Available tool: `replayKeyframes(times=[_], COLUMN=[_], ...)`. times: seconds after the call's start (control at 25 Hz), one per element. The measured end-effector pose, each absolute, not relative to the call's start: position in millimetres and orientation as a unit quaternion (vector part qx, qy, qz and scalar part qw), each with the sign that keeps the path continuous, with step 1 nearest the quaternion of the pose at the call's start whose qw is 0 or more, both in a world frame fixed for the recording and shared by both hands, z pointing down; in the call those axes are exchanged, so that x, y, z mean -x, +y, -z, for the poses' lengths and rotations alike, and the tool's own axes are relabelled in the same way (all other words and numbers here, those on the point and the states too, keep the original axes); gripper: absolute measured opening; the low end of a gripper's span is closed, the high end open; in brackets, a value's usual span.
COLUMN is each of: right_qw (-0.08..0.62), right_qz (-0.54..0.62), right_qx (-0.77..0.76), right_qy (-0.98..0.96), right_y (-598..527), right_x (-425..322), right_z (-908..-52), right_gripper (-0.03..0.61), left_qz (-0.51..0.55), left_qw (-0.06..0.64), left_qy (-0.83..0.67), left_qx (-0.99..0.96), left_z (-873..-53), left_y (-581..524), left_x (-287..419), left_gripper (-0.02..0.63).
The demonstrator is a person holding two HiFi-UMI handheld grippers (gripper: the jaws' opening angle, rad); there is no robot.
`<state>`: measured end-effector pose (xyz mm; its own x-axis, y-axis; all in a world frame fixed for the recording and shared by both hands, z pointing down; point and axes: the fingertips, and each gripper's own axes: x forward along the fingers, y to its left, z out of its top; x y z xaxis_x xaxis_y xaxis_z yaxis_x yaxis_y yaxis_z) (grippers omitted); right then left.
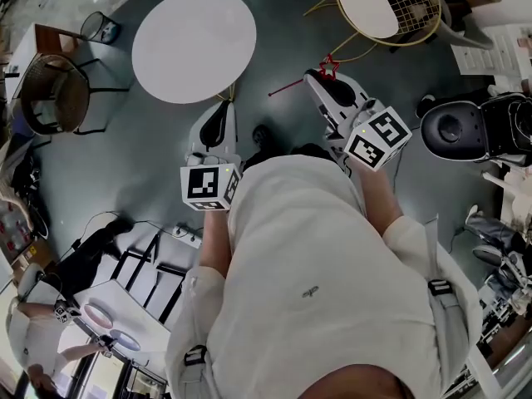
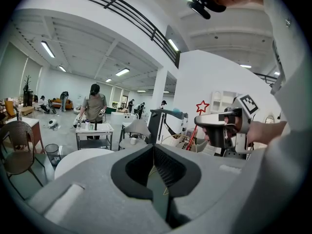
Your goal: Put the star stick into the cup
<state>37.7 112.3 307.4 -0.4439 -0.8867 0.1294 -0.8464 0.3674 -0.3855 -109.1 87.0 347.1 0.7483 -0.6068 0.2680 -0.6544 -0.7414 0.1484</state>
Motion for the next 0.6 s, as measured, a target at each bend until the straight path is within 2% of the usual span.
replayKeyframes(times=[0.6], right_qw=[0.029], right_qz=[0.235], right_qx=[0.524], right_qy=[0.818], right_y=[83], right_x=[-45], right_z=[-323], right_gripper=[0.017], left_qz=[-0.119], left_qw=[0.149], left_qy=[-0.338], left_qx=[-0.922], left_z=[-371], left_y=[65], left_x=[105], left_gripper=[0.012])
